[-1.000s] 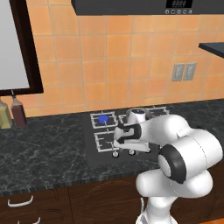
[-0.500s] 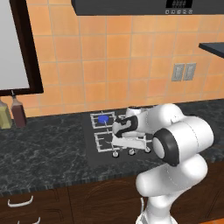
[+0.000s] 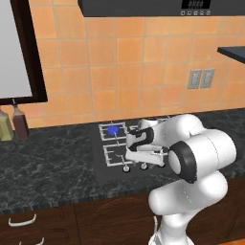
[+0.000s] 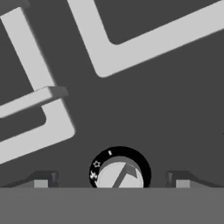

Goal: Turn off the rear left burner of the stove.

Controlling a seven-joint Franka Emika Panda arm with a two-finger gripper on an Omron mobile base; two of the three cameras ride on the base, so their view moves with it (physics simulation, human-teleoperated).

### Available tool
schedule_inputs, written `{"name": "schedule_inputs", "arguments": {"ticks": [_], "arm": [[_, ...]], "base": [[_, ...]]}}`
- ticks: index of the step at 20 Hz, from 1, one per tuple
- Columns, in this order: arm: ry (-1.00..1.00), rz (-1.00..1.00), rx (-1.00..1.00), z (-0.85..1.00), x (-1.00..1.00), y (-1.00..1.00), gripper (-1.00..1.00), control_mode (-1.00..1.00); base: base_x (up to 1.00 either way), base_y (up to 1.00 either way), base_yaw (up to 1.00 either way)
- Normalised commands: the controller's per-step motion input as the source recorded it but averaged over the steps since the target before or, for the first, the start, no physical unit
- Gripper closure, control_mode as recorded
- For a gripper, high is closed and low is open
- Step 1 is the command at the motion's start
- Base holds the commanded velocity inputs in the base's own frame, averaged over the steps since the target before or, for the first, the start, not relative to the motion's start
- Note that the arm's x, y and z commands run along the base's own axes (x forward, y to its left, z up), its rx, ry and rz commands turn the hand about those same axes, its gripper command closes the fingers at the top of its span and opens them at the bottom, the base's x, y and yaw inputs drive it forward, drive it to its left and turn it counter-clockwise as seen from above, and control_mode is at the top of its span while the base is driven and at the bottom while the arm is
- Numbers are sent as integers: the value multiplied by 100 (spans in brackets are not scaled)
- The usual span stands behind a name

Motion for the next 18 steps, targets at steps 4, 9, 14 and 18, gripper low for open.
{"name": "schedule_inputs", "arguments": {"ticks": [4, 9, 14, 18], "arm": [[-2, -7, 0, 0, 21, 0, -100, -100], [0, 0, 0, 0, 0, 0, 100, -100], [0, 0, 0, 0, 0, 0, 100, -100], [0, -1, 0, 0, -1, 0, 100, -100]], "base": [[0, 0, 0], [0, 0, 0], [0, 0, 0], [0, 0, 0]]}}
